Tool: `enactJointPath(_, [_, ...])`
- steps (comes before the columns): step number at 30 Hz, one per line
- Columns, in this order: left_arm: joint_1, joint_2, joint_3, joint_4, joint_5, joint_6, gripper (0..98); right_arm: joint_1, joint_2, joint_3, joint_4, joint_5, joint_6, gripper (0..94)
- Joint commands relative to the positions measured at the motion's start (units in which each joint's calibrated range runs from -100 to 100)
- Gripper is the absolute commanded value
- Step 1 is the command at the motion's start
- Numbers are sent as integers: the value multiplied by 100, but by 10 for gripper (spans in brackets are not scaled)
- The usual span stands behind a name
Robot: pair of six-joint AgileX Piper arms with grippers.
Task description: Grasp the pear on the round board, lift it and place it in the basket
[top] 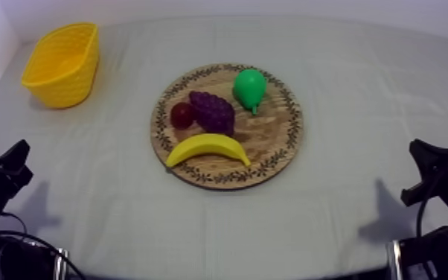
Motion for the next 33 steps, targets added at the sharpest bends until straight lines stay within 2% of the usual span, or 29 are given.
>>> enactJointPath(1, [3, 0, 5, 0, -1, 2, 0, 0, -4, -5, 1, 2, -1, 4])
enactJointPath(16, [56, 0, 5, 0, -1, -9, 0, 0, -4, -5, 1, 2, -3, 4])
enactJointPath(19, [204, 0, 5, 0, -1, 116, 0, 0, -4, -5, 1, 2, 0, 4])
enactJointPath(25, [776, 0, 5, 8, -1, 274, 0, 0, -4, -5, 1, 2, 0, 4])
enactJointPath(33, [1878, 1, 5, 29, -1, 54, 0, 0, -4, -5, 1, 2, -1, 4])
